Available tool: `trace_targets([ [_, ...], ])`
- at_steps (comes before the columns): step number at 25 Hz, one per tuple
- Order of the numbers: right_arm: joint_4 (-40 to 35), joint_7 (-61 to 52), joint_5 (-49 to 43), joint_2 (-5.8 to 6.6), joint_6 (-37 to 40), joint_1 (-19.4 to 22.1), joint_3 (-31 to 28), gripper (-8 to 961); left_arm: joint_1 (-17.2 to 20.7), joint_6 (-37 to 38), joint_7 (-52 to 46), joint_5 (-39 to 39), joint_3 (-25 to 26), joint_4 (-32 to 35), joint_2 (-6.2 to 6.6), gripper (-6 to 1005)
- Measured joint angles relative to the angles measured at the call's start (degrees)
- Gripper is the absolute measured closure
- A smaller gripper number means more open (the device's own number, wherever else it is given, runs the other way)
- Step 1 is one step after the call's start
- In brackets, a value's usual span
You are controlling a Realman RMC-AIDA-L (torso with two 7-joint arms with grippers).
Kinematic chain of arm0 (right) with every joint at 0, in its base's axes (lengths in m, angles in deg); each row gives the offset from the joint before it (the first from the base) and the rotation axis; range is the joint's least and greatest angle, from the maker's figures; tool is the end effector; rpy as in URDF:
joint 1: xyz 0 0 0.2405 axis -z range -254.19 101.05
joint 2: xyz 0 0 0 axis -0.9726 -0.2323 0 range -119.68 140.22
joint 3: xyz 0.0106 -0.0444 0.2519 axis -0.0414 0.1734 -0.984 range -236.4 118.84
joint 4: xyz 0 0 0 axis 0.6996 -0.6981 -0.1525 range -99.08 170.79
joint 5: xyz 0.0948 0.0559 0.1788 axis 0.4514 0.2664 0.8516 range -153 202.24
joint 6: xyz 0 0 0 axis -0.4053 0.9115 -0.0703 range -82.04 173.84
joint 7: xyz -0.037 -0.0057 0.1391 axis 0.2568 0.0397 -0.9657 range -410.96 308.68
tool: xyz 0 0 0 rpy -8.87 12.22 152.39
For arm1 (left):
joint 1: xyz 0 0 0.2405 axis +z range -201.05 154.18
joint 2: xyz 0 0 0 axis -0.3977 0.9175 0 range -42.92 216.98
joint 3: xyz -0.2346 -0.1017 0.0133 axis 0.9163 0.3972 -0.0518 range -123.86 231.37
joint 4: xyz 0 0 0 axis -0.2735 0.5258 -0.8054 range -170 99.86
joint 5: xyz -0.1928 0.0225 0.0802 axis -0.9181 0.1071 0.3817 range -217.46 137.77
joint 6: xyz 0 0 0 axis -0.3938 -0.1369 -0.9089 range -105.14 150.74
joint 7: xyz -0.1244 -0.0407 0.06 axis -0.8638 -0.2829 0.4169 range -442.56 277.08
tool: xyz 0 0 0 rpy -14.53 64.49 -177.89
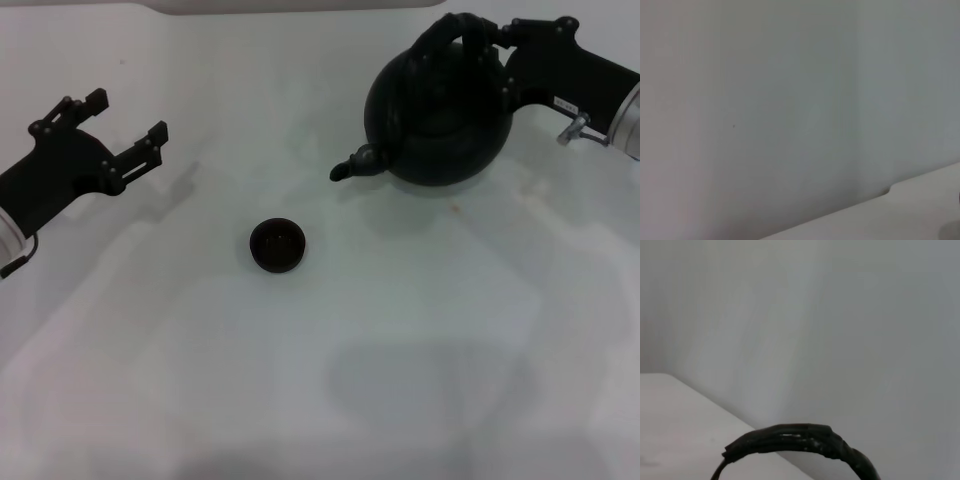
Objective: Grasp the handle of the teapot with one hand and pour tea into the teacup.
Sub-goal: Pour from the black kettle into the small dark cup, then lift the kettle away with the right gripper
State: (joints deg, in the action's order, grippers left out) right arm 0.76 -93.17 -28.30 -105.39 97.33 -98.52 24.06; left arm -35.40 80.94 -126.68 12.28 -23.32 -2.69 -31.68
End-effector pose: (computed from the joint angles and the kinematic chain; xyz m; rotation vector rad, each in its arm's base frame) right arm 0.2733 0.3661 -0.0144 -2.2318 0.2516 0.5677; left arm -0.3227 0.3062 -0.0192 -2.1139 -0.5343 -0.6602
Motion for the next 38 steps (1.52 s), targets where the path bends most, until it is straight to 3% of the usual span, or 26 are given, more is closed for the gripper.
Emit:
trace_targets([
  [16,-6.10,-0.33,0.97,0.01,-0.84,2.32,5.59,806,0.01,-0.31,0.00,-0.01,0.45,-0.04,0.06,141],
  [23,-11.95,-0.09,1.80,0.08,-6.27,4.93,10.70,807,0.01,-0.31,0.00,-0.01,0.44,-0.04,0.15,141],
  [38,-20.29,0.50,1.93,0.02,-11.79,8.97,15.74,808,0.56,-0.05,0.67,-0.01,0.44,-0.12,0.07,141],
])
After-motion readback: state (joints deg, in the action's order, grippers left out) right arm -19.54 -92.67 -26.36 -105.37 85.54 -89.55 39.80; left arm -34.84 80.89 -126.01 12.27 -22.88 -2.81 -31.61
